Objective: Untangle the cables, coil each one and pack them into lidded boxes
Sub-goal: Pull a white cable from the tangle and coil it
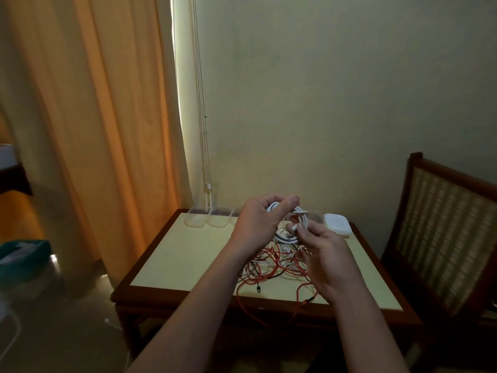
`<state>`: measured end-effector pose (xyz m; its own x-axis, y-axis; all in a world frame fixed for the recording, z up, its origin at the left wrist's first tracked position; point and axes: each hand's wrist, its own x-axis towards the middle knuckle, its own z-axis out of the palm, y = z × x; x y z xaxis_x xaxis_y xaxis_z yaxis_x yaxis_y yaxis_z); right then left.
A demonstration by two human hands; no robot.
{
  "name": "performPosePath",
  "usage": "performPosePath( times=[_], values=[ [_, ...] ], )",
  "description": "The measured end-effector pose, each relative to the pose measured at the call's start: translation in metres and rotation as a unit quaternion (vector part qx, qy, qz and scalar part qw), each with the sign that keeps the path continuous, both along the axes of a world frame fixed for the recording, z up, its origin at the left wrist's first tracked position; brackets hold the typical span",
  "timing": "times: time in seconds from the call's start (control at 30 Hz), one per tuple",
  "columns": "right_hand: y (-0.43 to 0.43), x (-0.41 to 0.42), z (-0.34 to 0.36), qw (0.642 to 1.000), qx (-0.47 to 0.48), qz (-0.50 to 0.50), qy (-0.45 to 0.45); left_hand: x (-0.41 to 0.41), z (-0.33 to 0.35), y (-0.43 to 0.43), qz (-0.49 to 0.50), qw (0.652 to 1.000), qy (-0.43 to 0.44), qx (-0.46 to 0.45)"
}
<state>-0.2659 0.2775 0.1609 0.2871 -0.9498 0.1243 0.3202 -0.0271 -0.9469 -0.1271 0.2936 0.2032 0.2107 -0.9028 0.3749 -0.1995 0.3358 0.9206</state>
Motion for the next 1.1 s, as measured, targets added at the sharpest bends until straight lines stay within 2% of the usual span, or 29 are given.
performPosePath(
  times=[0.1,0.17,0.27,0.37,0.47,0.6,0.67,0.73,0.8,0.87,0.93,1.03,1.1],
  values=[
    [0.004,0.001,0.004,0.988,0.059,0.076,-0.124,0.001,0.001,0.001,-0.023,1.0,0.007,0.002],
    [0.007,0.005,0.005,0.988,0.068,0.065,-0.121,0.001,-0.003,0.0,-0.028,1.0,0.0,0.01],
    [0.009,0.011,0.003,0.998,-0.01,-0.051,0.042,0.001,-0.01,-0.001,-0.023,0.999,-0.012,0.018],
    [0.007,0.011,-0.002,0.971,-0.106,-0.137,0.163,0.0,-0.013,-0.001,-0.012,0.999,-0.034,0.011],
    [0.005,0.011,-0.007,0.931,-0.174,-0.216,0.236,-0.002,-0.01,-0.001,0.004,0.999,-0.052,-0.004],
    [0.005,0.015,-0.01,0.853,-0.268,-0.3,0.332,-0.003,-0.01,-0.002,0.02,0.998,-0.054,-0.011],
    [0.002,0.016,-0.011,0.825,-0.301,-0.311,0.363,-0.003,-0.012,-0.003,0.027,0.999,-0.045,-0.011],
    [0.001,0.015,-0.008,0.814,-0.322,-0.296,0.383,-0.002,-0.014,-0.004,0.018,1.0,-0.002,0.01],
    [0.0,0.012,-0.007,0.824,-0.327,-0.256,0.385,0.0,-0.014,-0.004,-0.023,0.994,0.099,0.043],
    [-0.002,0.009,-0.006,0.844,-0.316,-0.209,0.38,0.002,-0.012,-0.003,-0.075,0.973,0.206,0.073],
    [0.0,0.004,-0.001,0.867,-0.304,-0.158,0.362,0.004,-0.007,-0.003,-0.126,0.947,0.277,0.103],
    [0.008,-0.006,0.014,0.929,-0.255,-0.05,0.264,0.01,0.001,-0.003,-0.21,0.896,0.365,0.141],
    [0.011,-0.009,0.019,0.96,-0.213,0.021,0.182,0.013,0.004,-0.004,-0.272,0.842,0.435,0.17]
  ],
)
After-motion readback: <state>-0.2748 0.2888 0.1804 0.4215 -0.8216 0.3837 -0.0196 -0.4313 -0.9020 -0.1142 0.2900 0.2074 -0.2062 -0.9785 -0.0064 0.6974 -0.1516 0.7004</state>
